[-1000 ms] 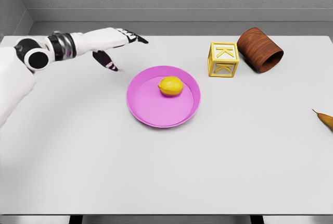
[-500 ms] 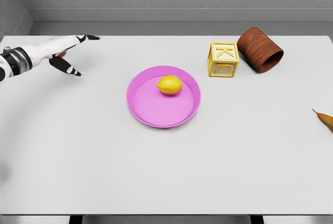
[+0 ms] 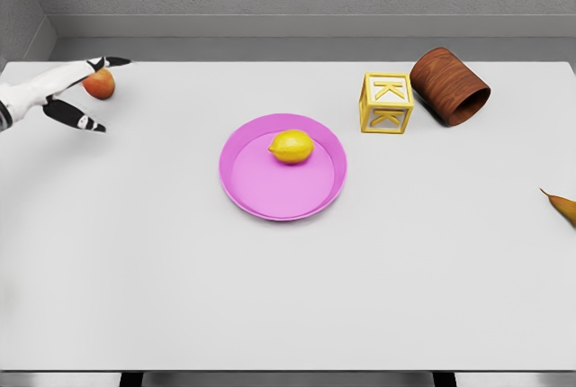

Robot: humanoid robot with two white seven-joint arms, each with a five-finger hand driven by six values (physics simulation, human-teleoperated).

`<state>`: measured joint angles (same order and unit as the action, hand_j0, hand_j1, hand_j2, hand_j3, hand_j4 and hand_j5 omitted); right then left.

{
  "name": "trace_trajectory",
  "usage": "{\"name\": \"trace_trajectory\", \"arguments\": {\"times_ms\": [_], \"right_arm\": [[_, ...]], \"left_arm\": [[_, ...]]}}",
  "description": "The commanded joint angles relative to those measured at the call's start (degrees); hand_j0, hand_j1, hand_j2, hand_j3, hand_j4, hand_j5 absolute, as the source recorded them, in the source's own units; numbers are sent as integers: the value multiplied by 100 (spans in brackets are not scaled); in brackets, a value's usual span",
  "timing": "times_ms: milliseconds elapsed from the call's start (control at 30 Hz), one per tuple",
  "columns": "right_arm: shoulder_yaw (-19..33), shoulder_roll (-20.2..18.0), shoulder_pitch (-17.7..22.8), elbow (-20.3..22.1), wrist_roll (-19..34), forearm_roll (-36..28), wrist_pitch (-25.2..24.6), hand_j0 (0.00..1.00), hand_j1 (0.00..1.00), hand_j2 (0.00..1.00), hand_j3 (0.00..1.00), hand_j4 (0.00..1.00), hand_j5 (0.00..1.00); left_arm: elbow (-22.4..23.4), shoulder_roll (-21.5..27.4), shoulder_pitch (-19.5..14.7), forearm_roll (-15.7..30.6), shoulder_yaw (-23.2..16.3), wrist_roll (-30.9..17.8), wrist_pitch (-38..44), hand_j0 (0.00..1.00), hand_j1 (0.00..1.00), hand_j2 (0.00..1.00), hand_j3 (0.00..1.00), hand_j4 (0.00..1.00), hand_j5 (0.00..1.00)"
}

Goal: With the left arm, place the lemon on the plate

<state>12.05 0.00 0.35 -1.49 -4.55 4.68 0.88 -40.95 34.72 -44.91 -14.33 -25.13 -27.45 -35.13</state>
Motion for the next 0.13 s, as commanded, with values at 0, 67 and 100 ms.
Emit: {"name": "trace_trajectory", "arguments": {"times_ms": [0,67,100], "right_arm": [[-1,0,0,-1,-2,-2,0,100,100,100,100,100,100],[-1,0,0,-1,-2,-2,0,100,100,100,100,100,100],[-1,0,0,-1,-2,-2,0,100,100,100,100,100,100]], "left_arm": [[-9,61,0,115,26,3,13,100,100,100,100,100,100],[-18,53,0,115,26,3,13,100,100,100,100,100,100],[-27,53,0,115,26,3,13,100,100,100,100,100,100]]}}
